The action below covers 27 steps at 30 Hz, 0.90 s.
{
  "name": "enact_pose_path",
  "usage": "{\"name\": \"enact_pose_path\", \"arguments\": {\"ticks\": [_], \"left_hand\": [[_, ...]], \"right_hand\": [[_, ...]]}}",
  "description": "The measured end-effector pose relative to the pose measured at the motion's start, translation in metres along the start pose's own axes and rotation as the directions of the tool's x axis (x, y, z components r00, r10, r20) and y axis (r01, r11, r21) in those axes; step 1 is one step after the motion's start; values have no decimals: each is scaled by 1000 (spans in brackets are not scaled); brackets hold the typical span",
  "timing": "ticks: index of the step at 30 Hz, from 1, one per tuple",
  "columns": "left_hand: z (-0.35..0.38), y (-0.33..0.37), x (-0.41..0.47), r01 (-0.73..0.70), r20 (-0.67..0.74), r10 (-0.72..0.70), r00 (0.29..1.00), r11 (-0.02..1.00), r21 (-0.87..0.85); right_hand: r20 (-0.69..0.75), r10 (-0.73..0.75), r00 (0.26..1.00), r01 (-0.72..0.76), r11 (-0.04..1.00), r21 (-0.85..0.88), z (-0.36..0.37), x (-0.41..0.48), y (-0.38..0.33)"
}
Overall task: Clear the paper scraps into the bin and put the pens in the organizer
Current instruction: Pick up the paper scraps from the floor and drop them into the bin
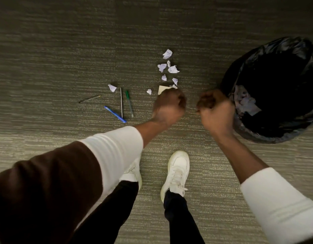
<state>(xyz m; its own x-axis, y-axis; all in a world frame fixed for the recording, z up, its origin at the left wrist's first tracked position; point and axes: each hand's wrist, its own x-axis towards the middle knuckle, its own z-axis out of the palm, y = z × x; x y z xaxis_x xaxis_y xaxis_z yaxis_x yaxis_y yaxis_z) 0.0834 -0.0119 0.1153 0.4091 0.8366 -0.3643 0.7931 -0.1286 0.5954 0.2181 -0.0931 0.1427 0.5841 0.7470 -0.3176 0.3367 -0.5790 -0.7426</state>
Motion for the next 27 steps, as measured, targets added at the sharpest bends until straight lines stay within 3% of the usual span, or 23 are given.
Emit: {"name": "enact_pose_path", "arguments": {"ticks": [3,6,13,18,22,27], "left_hand": [[2,-54,14,92,64,-106,992,977,194],[15,-102,30,152,86,-187,978,937,314],[70,-158,83,302,11,-315,949,920,248],[112,-159,107,176,-12,-177,984,965,192],[128,-158,117,64,46,-88,995,922,382],[136,-174,112,-167,70,152,986,846,507]], "right_hand": [[196,22,980,25,973,-231,38,21,13],[335,65,940,108,874,-474,70,42,28],[480,-14,877,369,661,-654,136,111,63],[545,-186,817,548,542,-637,168,166,73],[629,-182,756,636,432,-639,185,193,82],[700,-183,690,720,271,-639,190,198,87]]}}
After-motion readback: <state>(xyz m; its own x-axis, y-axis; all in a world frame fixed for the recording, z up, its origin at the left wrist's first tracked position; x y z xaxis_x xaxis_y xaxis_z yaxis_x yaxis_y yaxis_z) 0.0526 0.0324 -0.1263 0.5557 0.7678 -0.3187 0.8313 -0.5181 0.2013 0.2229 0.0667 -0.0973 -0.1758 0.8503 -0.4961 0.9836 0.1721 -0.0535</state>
